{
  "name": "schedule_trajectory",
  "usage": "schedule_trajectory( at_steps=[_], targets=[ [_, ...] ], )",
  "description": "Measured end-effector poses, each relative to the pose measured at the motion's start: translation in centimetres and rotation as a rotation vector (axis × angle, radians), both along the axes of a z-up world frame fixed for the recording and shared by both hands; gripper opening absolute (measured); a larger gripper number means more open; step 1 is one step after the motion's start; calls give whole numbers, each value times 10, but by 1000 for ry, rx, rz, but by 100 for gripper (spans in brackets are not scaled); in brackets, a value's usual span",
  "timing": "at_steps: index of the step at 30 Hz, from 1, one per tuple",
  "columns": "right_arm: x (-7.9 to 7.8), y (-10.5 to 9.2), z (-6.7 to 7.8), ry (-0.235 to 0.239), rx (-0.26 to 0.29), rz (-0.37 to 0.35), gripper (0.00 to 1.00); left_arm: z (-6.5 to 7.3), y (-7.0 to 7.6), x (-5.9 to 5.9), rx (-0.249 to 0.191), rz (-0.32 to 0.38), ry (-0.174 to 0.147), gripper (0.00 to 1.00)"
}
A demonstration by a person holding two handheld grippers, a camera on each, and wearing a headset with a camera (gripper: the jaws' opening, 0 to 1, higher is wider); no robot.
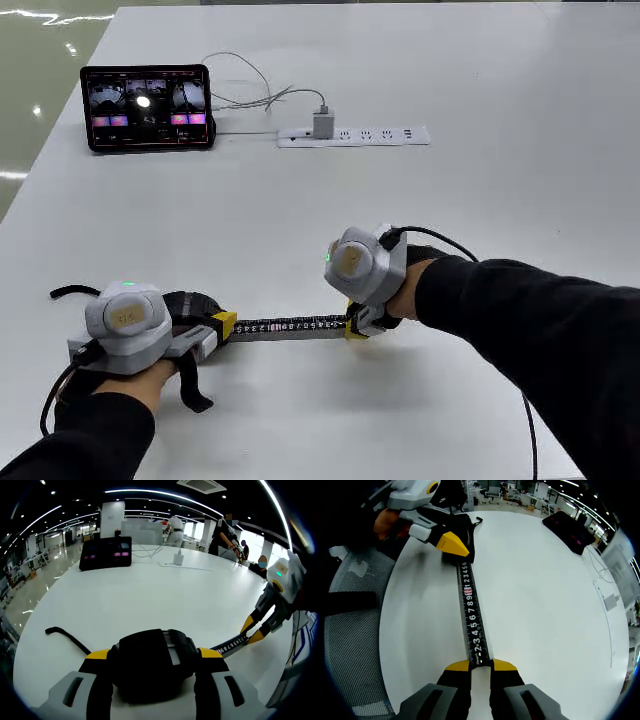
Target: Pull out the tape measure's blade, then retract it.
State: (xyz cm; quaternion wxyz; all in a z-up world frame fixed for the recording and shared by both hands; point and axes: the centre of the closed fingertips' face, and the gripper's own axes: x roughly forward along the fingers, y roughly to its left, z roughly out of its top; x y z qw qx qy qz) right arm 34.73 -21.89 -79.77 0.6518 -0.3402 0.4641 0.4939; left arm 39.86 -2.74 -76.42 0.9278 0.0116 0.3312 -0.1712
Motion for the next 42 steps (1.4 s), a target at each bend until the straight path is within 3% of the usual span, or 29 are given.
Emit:
schedule_trajectory(
  at_steps=[14, 42],
  targets=[
    [1, 4, 0, 3, -1, -17, 9, 1, -1, -1, -3, 0, 3, 61],
    [2, 17, 2, 8, 53, -23, 9, -2, 0, 2, -10, -1, 18, 61]
  ],
)
